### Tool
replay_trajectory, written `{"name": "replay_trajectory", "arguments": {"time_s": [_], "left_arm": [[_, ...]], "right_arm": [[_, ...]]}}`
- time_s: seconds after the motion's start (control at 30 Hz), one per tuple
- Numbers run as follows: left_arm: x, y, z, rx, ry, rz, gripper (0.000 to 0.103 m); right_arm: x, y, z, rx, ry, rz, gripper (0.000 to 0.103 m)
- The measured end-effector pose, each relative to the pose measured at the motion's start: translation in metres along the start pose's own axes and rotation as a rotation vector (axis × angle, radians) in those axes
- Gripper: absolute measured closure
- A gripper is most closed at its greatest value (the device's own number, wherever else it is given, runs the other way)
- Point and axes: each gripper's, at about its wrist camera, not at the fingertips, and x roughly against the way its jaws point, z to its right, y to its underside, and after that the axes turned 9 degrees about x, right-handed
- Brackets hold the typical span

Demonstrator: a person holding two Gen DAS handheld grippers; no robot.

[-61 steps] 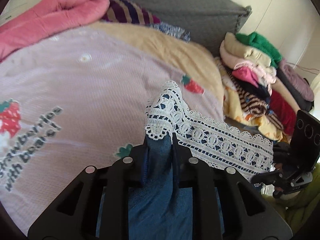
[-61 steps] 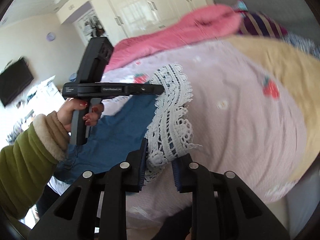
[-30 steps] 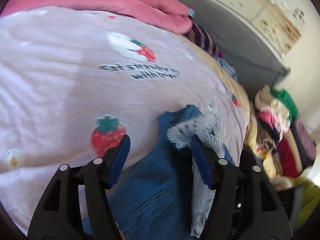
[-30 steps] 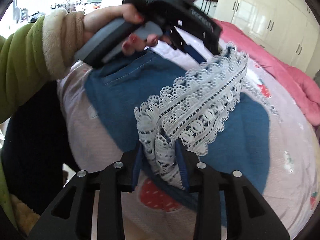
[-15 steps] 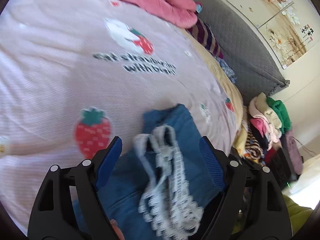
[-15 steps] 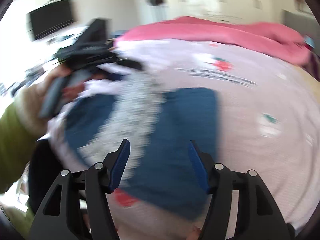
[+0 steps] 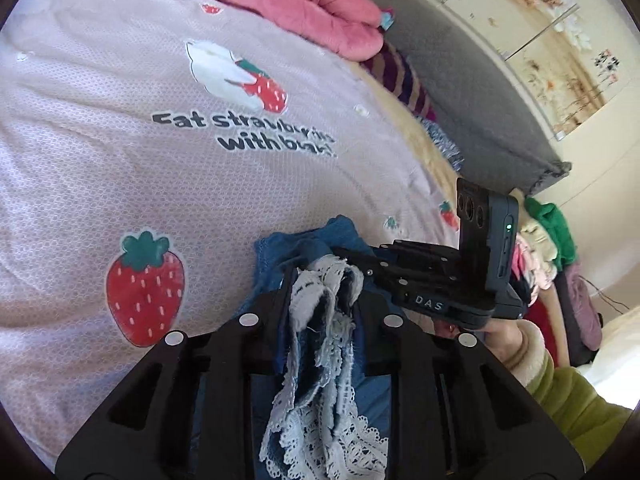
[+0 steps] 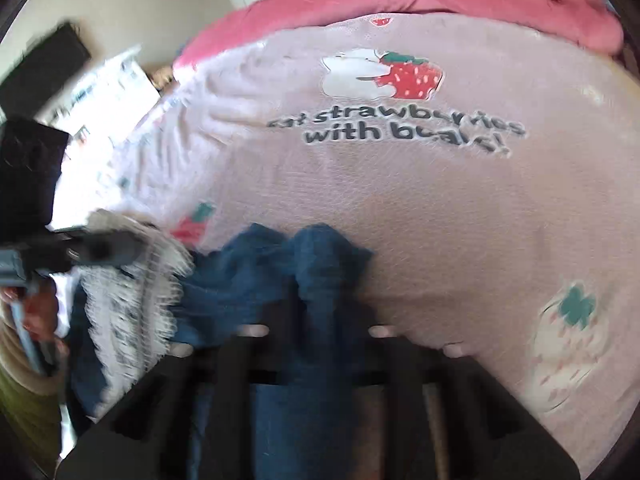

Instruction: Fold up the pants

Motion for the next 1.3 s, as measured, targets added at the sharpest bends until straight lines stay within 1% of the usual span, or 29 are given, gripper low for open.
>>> {"name": "replay_trajectory", "arguments": {"time_s": [0.03,0.07,0.1,0.13,0.17,0.23,0.3,0.33,0.37,0.4,0.43,0.47,0.53,0.57,0.63,0.73,0.77,0.83,0.87,0.97,1.0,1.03,1.07,1.1,1.13,1.17,1.2,1.23,1.3], "left_arm": [[0.0,0.0,-0.004,0.004,-0.005,0.006,0.087],[-0.003,-0.001,-0.009,0.01,-0.029,0.008,0.087],[-0.009,-0.001,-0.017,0.021,-0.096,0.005,0.087],[-0.016,-0.001,-0.025,0.037,-0.147,-0.008,0.087],[-0.021,-0.001,-0.03,0.056,-0.165,-0.017,0.087],[-0.028,0.0,-0.038,0.085,-0.175,-0.021,0.087],[-0.028,0.0,-0.038,0.087,-0.193,-0.013,0.085],[-0.025,0.0,-0.037,0.089,-0.196,-0.004,0.08],[-0.02,0.0,-0.036,0.092,-0.194,0.01,0.069],[-0.012,0.0,-0.034,0.103,-0.185,0.034,0.059],[-0.002,0.002,-0.032,0.112,-0.165,0.052,0.045],[0.006,0.004,-0.029,0.108,-0.151,0.069,0.042],[0.026,0.016,-0.017,0.076,-0.159,0.117,0.041],[0.033,0.023,-0.012,0.065,-0.168,0.134,0.039],[0.045,0.044,0.001,0.059,-0.188,0.154,0.035],[0.049,0.082,0.024,0.023,-0.254,0.175,0.035],[0.047,0.09,0.03,0.013,-0.266,0.181,0.035],[0.044,0.115,0.041,0.0,-0.304,0.195,0.035],[0.044,0.124,0.046,-0.003,-0.31,0.206,0.035],[0.036,0.143,0.064,-0.061,-0.353,0.232,0.035],[0.03,0.147,0.068,-0.074,-0.38,0.229,0.035],[0.025,0.149,0.069,-0.08,-0.406,0.224,0.039],[0.022,0.153,0.069,-0.086,-0.436,0.216,0.043],[0.019,0.155,0.066,-0.083,-0.449,0.203,0.046],[0.019,0.156,0.061,-0.065,-0.441,0.191,0.058],[0.019,0.159,0.056,-0.045,-0.431,0.175,0.08],[0.015,0.161,0.05,-0.015,-0.424,0.147,0.09],[0.013,0.163,0.047,0.0,-0.413,0.127,0.096],[0.011,0.171,0.049,-0.004,-0.394,0.108,0.096]], "right_arm": [[0.004,0.0,0.003,-0.01,0.007,0.012,0.092],[0.006,0.003,0.01,-0.036,0.002,0.018,0.092],[0.003,0.003,0.013,-0.051,-0.008,0.019,0.092],[-0.001,0.005,0.016,-0.065,-0.014,0.018,0.091],[-0.006,0.007,0.017,-0.061,-0.004,0.011,0.09],[-0.015,0.01,0.014,-0.039,0.017,0.004,0.086],[-0.009,0.011,0.015,-0.05,0.001,0.021,0.081],[-0.002,0.012,0.016,-0.061,-0.008,0.033,0.069],[0.01,0.015,0.017,-0.075,0.0,0.058,0.051],[0.02,0.018,0.017,-0.08,0.012,0.079,0.043],[0.031,0.023,0.016,-0.076,0.018,0.108,0.038],[0.042,0.028,0.013,-0.067,0.016,0.135,0.038],[0.063,0.046,0.003,-0.035,0.01,0.166,0.035],[0.07,0.055,-0.003,-0.016,0.009,0.172,0.032],[0.082,0.079,-0.016,0.023,0.011,0.169,0.031],[0.092,0.11,-0.031,0.055,-0.009,0.154,0.03],[0.093,0.121,-0.035,0.056,-0.017,0.136,0.03],[0.093,0.131,-0.037,0.039,0.0,0.105,0.03],[0.094,0.134,-0.038,0.027,-0.005,0.103,0.03],[0.091,0.139,-0.037,-0.018,-0.07,0.081,0.031],[0.089,0.14,-0.036,-0.032,-0.091,0.073,0.031],[0.085,0.14,-0.036,-0.049,-0.097,0.059,0.031],[0.081,0.141,-0.035,-0.071,-0.094,0.039,0.037],[0.076,0.143,-0.037,-0.073,-0.109,0.02,0.047],[0.074,0.145,-0.04,-0.06,-0.129,0.016,0.077],[0.072,0.146,-0.042,-0.048,-0.141,0.014,0.086],[0.074,0.147,-0.043,-0.031,-0.135,0.017,0.088],[0.077,0.147,-0.043,-0.016,-0.125,0.02,0.092],[0.088,0.148,-0.04,-0.002,-0.11,0.035,0.093]]}}
